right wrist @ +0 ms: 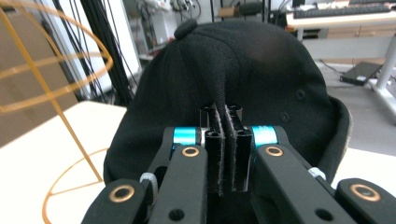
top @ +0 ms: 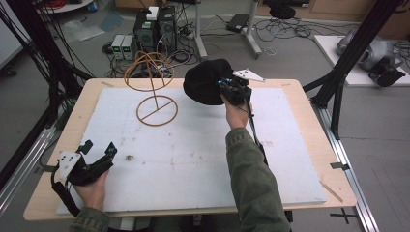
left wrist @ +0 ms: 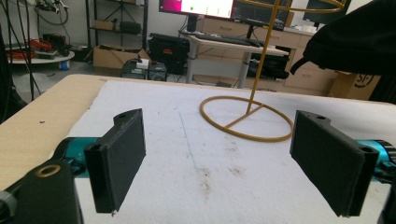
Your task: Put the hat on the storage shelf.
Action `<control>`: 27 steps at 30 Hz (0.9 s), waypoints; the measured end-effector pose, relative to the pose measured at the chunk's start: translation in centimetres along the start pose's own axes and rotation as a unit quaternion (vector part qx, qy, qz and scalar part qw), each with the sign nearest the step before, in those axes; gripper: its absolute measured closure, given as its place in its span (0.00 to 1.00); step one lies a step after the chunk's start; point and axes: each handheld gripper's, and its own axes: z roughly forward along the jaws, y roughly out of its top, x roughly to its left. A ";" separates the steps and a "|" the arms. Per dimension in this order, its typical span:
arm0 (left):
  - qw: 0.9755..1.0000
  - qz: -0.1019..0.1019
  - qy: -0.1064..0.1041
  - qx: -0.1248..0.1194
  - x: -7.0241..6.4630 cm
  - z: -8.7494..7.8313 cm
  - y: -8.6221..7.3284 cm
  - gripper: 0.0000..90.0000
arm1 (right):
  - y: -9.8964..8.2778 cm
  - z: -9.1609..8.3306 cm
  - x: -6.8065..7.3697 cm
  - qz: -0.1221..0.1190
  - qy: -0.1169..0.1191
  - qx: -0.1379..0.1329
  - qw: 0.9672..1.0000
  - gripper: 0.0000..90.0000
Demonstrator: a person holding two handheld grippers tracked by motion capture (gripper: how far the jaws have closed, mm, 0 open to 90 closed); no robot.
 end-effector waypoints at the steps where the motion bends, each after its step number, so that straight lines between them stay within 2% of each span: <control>1: 1.000 0.000 0.000 0.000 0.0 0.0 0.0 0.21 | 0.2 -0.1 0.0 0.000 -0.001 -0.003 1.000 0.98; 9: 1.000 -0.001 0.000 0.000 -0.1 0.1 0.0 0.21 | 1.6 -1.3 0.6 0.004 0.009 -0.046 0.999 0.98; 13: 1.000 0.002 -0.002 0.000 -0.1 0.0 0.0 0.21 | 2.3 -1.8 0.7 0.017 0.013 -0.070 0.997 0.98; 17: 1.000 0.005 -0.003 -0.001 -0.2 0.1 0.0 0.21 | 3.0 -1.9 1.1 0.005 0.004 -0.078 0.997 0.98; 20: 1.000 0.006 -0.003 0.000 -0.2 0.1 0.0 0.21 | 3.9 -2.1 2.1 -0.002 0.014 -0.096 0.995 0.99; 24: 1.000 0.005 -0.006 0.001 -0.2 0.1 0.0 0.21 | 4.7 -2.1 2.8 -0.006 0.018 -0.104 0.994 0.99; 27: 1.000 0.005 -0.006 0.003 -0.2 0.2 -0.1 0.20 | 5.7 -2.0 3.8 -0.020 0.023 -0.115 0.993 0.99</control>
